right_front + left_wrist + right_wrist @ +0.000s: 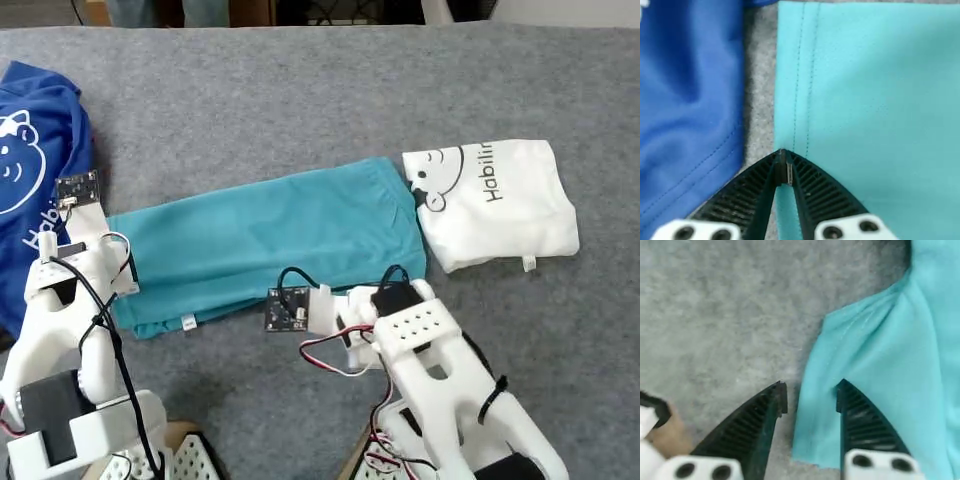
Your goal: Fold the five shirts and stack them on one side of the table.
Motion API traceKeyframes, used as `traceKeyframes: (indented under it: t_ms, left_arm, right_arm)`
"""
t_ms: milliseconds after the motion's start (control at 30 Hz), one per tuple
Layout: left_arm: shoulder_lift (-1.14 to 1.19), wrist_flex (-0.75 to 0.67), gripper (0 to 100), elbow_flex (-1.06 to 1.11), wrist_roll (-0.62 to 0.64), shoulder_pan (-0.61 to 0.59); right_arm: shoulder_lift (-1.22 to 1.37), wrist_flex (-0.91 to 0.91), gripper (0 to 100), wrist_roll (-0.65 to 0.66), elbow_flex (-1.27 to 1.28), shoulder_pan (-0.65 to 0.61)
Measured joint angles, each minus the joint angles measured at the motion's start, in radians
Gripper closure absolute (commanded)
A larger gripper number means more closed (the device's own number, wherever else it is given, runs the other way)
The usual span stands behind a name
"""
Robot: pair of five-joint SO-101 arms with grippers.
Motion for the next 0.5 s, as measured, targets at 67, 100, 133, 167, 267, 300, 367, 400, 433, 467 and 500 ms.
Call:
traceKeyframes:
  t_ms: [67,100,133,167,267,300,367,400,433,467,500]
  left_arm:
    - [0.0,0.0,97,0.0,0.0,0.0]
    - [0.0,0.0,97,0.0,0.0,0.0]
    - [0.0,0.0,97,0.0,0.0,0.0]
    - [0.0,0.0,97,0.0,0.0,0.0]
    - [0.0,0.0,97,0.0,0.0,0.0]
    - [0.0,0.0,97,0.0,0.0,0.0]
    - [0.0,0.0,97,0.0,0.0,0.0]
    - [0.0,0.0,97,0.0,0.0,0.0]
    - [0.0,0.0,97,0.0,0.0,0.0]
    - [0.0,0.0,97,0.0,0.0,0.0]
    - [0.0,0.0,97,0.0,0.0,0.0]
  right_arm:
    - [-0.002,-0.012,72.8,-0.009,0.003,0.0]
    - [-0.006,-0.015,72.8,-0.012,0.003,0.0]
    - [-0.009,-0.015,73.1,-0.014,0.003,0.0]
    - [-0.009,-0.017,73.6,-0.015,0.003,0.0]
    - [-0.009,-0.02,73.8,-0.015,0.003,0.0]
    - [-0.009,-0.028,73.8,-0.015,0.003,0.0]
    - [-0.009,-0.041,73.9,-0.015,0.017,0.0]
    - [-0.009,-0.052,74.0,-0.015,0.021,0.0]
    - [-0.006,-0.063,74.0,-0.015,0.031,0.0]
    - [0.002,-0.072,74.0,-0.015,0.04,0.0]
    - [0.015,-0.084,74.0,-0.015,0.04,0.0]
